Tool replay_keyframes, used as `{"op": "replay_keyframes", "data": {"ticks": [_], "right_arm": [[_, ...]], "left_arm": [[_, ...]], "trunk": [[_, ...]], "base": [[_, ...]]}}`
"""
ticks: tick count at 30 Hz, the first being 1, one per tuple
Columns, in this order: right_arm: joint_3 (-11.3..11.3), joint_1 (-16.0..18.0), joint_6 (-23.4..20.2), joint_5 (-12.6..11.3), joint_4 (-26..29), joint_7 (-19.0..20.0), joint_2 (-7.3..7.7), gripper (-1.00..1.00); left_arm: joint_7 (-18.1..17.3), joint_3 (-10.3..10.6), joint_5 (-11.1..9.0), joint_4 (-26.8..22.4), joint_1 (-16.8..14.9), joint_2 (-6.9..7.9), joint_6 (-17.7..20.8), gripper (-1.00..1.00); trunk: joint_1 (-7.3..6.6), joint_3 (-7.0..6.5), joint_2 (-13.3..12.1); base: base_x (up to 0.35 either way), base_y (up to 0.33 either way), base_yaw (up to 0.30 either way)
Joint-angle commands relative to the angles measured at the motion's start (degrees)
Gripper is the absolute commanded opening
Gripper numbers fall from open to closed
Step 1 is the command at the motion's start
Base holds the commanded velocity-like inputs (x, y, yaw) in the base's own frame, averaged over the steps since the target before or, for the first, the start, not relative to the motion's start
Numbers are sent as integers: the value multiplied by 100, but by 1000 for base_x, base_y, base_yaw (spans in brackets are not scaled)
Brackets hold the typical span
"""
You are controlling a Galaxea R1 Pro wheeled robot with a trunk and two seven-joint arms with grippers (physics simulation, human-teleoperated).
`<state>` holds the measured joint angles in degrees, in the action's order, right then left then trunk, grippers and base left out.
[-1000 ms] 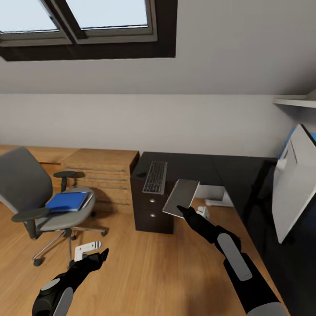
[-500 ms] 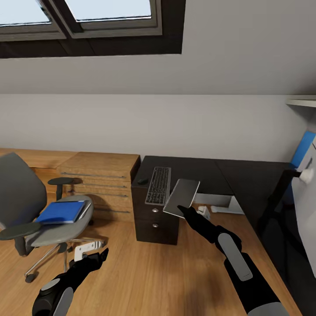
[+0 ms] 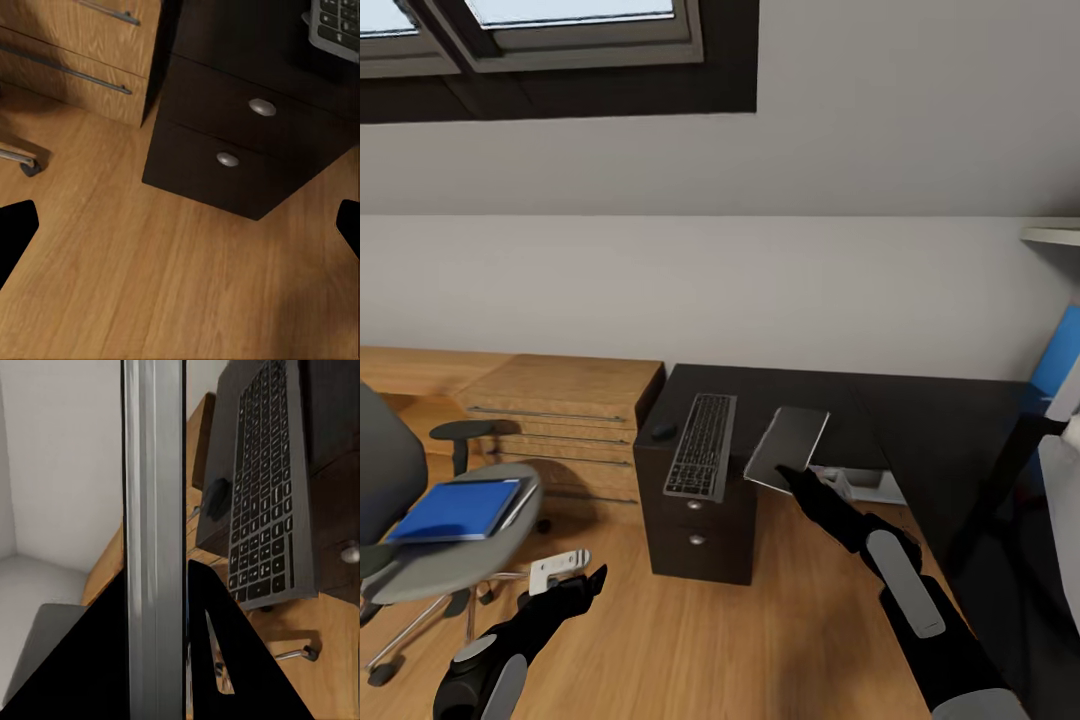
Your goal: In the bedroom, organize the workspace by keeping the computer under the desk, ensuring the monitor is on the desk, placing the keyboard on the desk next to the monitor, placing the mouse on the desk next to the keyboard, moving the folder from the swivel chair onto the desk next to the mouse, stacking the notebook on top of the folder with the pen on top of the notebook, and positioning the swivel chair next to the desk.
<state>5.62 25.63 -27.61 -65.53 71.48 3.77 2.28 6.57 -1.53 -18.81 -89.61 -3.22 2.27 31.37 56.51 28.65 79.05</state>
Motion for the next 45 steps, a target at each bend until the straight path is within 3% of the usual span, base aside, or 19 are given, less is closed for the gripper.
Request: {"op": "replay_keyframes", "data": {"ticks": [1,6,8,10,12,14,20,21,25,36,41,45], "right_arm": [[-64,3,-9,-43,-13,27,-3,-100],[-631,3,128,-52,-329,22,-58,-100],[-696,3,327,-62,-405,23,-100,-100],[-736,3,820,-92,-559,21,-181,-100],[-751,3,1292,-214,-686,19,-242,-100],[-753,3,1377,-309,-706,19,-258,-100],[-739,3,1440,-723,-693,18,-295,-100],[-741,3,1436,-885,-705,19,-293,-100],[-739,3,1434,-1088,-712,19,-294,-100],[-737,3,1461,-1251,-721,14,-350,-100],[-737,3,1448,-1483,-778,8,-364,-100],[-749,3,1442,-1496,-784,10,-355,-100]], "left_arm": [[46,4,-61,-10,-4,1,24,100],[43,-8,-69,-45,-4,3,-12,100],[40,-11,-69,-51,-4,5,-14,100],[38,-17,-70,-59,-4,8,-16,100],[37,-28,-74,-67,-4,10,-17,100],[37,-30,-75,-67,-4,10,-17,100],[37,-209,-78,-66,-4,10,42,100],[37,-267,-83,-66,-4,10,49,100],[37,-290,-85,-66,-4,5,53,100],[37,-295,-87,-74,-4,1,48,100],[37,-298,-87,-74,-4,3,53,100],[37,-295,-87,-74,-4,2,53,100]], "trunk": [[2,6,3],[2,6,3],[2,6,3],[2,6,3],[2,6,3],[2,6,3],[2,6,3],[2,6,3],[2,6,3],[2,6,3],[2,6,3],[2,6,3]], "base": [[264,-237,0],[259,-219,0],[245,-111,0],[245,43,0],[227,194,0],[205,251,0],[84,107,0],[8,10,0],[3,4,0],[11,0,0],[297,35,0],[274,178,0]]}}
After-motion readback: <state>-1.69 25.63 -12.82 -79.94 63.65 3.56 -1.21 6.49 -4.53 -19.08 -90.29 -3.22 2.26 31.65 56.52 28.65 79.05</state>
